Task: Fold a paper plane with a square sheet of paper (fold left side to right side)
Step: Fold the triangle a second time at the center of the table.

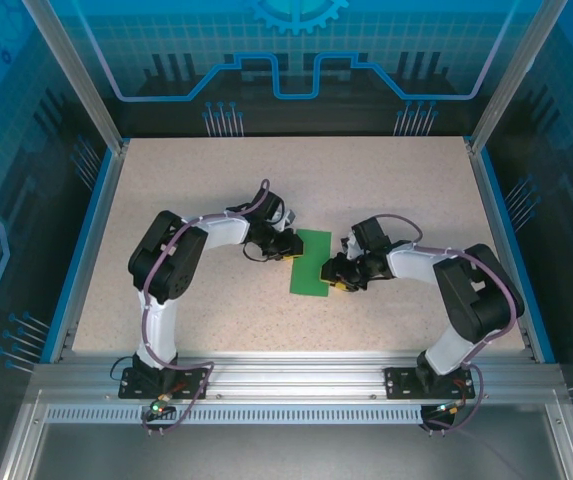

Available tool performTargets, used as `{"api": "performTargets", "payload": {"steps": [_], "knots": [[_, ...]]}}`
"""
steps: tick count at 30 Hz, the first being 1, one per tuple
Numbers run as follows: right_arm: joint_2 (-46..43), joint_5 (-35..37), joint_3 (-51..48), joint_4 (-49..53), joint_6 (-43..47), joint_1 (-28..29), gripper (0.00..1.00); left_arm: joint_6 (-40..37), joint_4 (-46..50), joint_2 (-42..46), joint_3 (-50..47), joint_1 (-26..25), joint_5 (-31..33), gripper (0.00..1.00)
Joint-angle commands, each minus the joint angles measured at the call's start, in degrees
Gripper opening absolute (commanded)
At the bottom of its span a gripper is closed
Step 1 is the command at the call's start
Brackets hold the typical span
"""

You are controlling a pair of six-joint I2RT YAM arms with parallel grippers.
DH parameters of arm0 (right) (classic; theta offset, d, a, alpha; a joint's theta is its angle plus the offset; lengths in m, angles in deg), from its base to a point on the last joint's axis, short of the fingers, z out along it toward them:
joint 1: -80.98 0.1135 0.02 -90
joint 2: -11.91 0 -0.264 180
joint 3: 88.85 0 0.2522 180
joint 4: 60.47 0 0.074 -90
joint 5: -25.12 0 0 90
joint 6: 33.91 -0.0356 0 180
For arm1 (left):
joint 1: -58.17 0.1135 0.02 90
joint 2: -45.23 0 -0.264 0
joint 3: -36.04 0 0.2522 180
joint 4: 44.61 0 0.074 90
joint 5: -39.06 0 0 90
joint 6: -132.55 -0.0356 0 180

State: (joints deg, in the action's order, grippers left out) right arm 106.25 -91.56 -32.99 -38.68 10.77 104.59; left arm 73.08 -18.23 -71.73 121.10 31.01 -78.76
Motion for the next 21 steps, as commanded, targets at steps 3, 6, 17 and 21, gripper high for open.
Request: {"api": "performTargets", "payload": {"steps": [3, 6, 17, 21], "knots": [[1.37, -1.8, 1.5, -1.8, -1.51, 0.29, 0.38, -0.38, 2.1, -0.11, 0.41, 0.13, 0.43, 0.24], [1.21, -1.8, 1.33, -2.95, -2.25, 0.21, 0.38, -0.59, 1.64, 0.78, 0.16, 0.16, 0.22, 0.25], [2.38, -5.07, 2.57, -7.79, -5.44, -1.86, 0.38, -7.88, -6.45, 16.91, -8.65, -0.12, 2.54, 0.55], [3.79, -6.42, 4.88, -7.27, -5.39, -2.67, 0.38, -12.98, -8.15, 25.08, -14.23, -2.15, 5.41, 0.61]]}}
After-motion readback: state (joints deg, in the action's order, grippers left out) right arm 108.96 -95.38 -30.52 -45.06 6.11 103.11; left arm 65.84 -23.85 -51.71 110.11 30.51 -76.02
